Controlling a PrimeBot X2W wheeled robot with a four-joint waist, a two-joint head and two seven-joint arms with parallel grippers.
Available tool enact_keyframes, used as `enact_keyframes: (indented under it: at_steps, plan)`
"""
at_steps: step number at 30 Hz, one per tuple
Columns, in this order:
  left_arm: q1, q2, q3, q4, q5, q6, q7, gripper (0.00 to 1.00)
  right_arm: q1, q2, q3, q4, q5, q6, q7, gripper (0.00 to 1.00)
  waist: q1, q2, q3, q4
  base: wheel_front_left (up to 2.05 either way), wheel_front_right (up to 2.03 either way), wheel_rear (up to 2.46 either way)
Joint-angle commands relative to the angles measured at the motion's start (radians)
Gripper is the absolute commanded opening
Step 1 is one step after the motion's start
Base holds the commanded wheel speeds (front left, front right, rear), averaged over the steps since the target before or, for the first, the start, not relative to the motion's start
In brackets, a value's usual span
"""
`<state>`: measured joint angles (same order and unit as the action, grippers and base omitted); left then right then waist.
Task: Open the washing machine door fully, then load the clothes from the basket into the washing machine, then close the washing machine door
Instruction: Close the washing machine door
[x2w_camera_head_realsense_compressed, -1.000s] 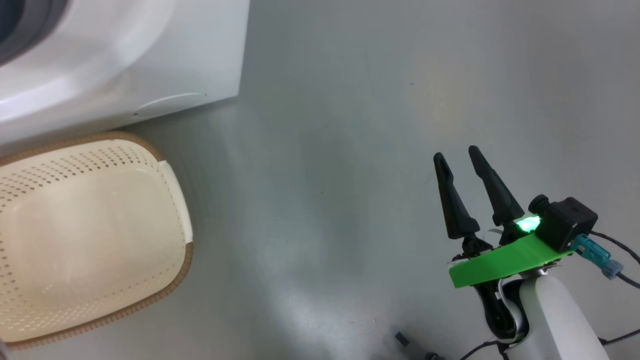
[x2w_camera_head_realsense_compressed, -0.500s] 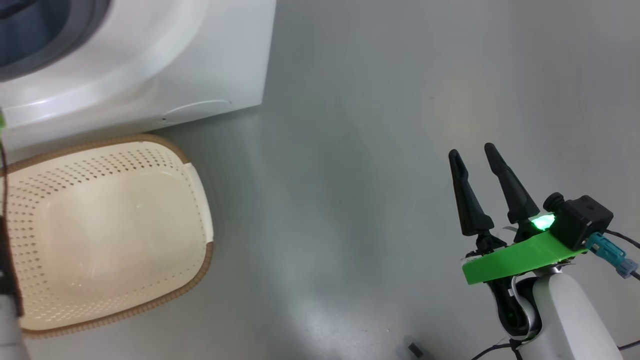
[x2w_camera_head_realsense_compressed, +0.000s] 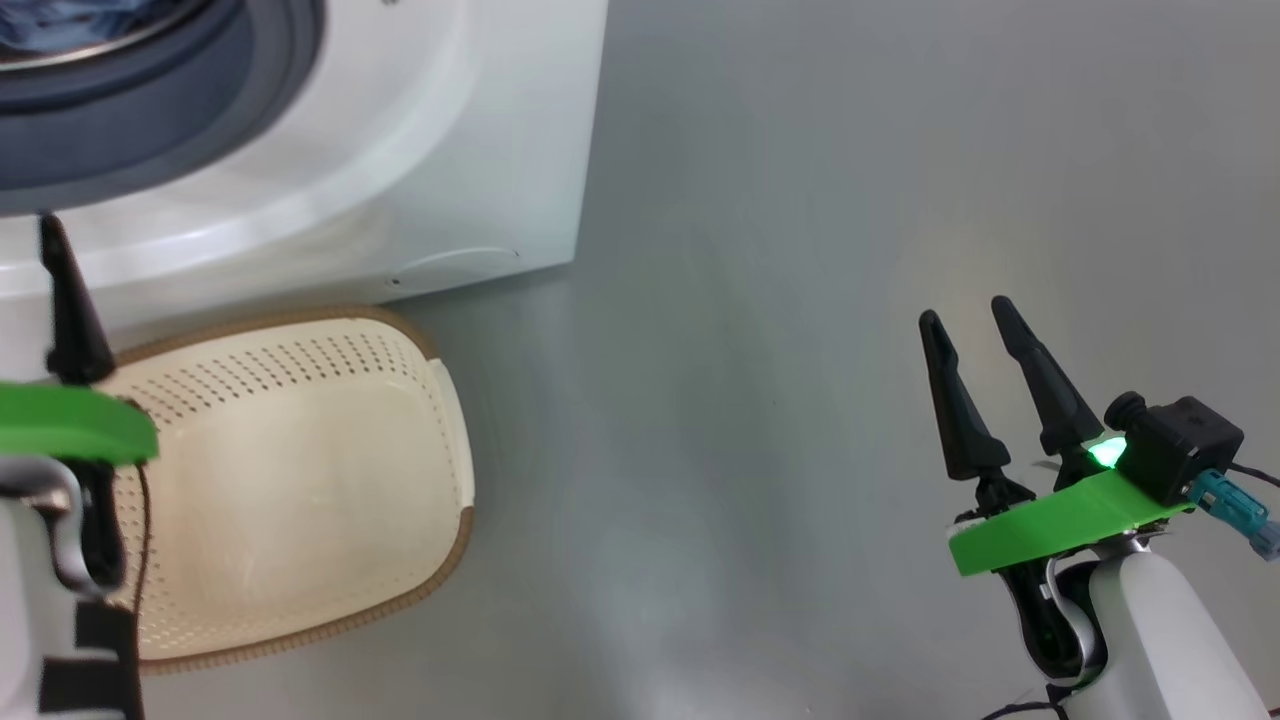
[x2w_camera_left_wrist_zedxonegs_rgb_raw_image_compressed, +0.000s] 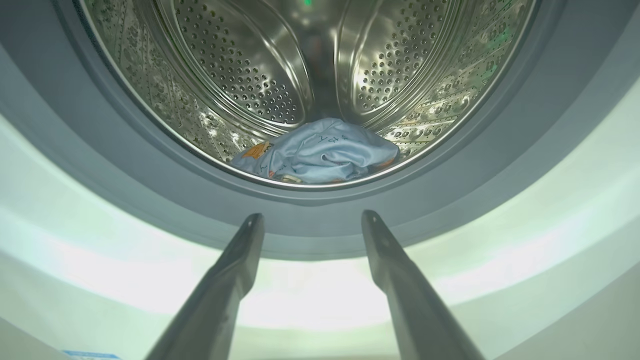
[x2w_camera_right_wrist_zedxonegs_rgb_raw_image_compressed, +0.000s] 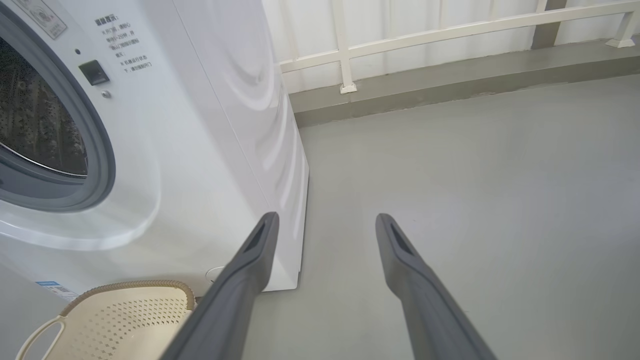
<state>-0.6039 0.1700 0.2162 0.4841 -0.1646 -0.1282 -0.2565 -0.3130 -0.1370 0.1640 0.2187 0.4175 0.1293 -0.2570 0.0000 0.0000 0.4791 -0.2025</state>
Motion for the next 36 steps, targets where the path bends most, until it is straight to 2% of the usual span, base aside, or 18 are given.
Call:
enact_keyframes:
  at_steps: [1, 17, 36]
  plan:
    - [0.043, 0.026, 0.031, -0.038, -0.010, -0.002, -0.005, 1.00, 0.039, -0.015, 0.013, -0.017, -0.010, 0.001, -0.005, 1.00, 0.0000, 0.0000, -0.049, 0.023, 0.00, 0.00, 0.00]
    - [0.312, -0.048, 0.002, -0.145, 0.007, -0.002, -0.005, 1.00, 0.144, -0.079, 0.021, -0.002, -0.001, 0.001, -0.005, 1.00, 0.0000, 0.0000, -0.209, 0.079, 0.00, 0.00, 0.00]
    - [0.499, -0.078, -0.028, -0.248, -0.024, -0.002, -0.005, 1.00, 0.234, -0.118, 0.019, 0.009, 0.008, 0.001, -0.005, 1.00, 0.0000, 0.0000, -0.328, 0.130, 0.00, 0.00, 0.00]
